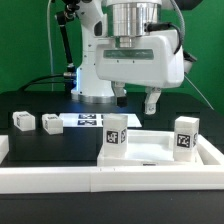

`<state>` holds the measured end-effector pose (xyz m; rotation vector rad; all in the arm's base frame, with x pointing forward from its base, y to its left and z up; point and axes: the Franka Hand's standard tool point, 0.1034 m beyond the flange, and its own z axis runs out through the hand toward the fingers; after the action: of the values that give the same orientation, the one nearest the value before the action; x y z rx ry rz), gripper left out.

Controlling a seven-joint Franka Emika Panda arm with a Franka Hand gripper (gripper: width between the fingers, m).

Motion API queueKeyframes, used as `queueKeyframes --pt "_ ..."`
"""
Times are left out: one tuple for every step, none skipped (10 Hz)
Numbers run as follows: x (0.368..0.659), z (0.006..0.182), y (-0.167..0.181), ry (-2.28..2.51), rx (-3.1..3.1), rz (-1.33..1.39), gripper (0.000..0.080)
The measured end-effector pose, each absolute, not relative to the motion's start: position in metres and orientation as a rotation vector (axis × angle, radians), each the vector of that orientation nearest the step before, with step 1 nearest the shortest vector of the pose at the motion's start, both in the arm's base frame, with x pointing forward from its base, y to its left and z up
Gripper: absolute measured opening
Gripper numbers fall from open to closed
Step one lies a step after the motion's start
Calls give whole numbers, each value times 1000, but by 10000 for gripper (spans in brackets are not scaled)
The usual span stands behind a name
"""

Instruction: Assemble square table

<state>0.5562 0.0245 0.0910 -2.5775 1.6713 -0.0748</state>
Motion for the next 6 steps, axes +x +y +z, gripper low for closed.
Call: queueKeyframes --pt "553 89 28 1799 -2492 -63 649" --pt "550 87 32 1884 -2432 -51 649" --pt "546 84 38 2039 -2300 -30 649" --pt "541 81 42 2148 -2196 -20 649" --pt "542 81 44 2230 -2099 -7 649" --pt "542 80 46 2284 -2035 2 649"
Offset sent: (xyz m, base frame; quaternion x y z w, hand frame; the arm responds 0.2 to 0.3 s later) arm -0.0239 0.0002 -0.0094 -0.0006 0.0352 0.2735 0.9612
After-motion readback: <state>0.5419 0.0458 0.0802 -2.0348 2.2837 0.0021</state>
